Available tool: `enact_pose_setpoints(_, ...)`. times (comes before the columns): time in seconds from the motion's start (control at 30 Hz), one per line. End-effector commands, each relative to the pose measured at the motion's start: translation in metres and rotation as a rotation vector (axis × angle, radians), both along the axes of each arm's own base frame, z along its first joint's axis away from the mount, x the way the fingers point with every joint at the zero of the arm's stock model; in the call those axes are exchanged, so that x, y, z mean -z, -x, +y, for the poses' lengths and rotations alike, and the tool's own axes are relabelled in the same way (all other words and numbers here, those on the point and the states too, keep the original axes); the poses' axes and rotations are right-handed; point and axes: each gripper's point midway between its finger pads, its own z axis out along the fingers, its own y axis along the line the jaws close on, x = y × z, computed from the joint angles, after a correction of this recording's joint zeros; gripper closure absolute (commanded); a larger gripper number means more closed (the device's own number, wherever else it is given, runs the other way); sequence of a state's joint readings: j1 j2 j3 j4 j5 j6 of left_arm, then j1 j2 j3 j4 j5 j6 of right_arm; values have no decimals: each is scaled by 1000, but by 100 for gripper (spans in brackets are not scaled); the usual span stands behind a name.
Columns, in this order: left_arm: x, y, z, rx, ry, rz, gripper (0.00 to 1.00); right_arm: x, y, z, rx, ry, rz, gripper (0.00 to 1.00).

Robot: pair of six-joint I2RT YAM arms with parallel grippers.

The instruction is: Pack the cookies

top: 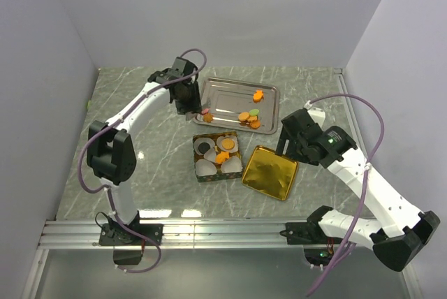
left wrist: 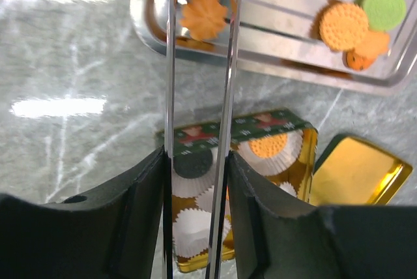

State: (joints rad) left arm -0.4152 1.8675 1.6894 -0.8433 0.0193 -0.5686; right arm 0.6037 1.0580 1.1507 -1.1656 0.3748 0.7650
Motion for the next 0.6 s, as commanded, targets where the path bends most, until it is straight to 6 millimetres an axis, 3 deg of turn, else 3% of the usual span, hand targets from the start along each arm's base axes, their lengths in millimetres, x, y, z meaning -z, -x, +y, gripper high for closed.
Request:
enact_pose_setpoints(0.0,-24,4,-20,54,6,-63,54,-2,-3,-7,36,3,-25,15)
enact_pose_setpoints(0.57,-24,13,1,-37,-112,-65,54,7,-14,10,-30,-14,-5,15)
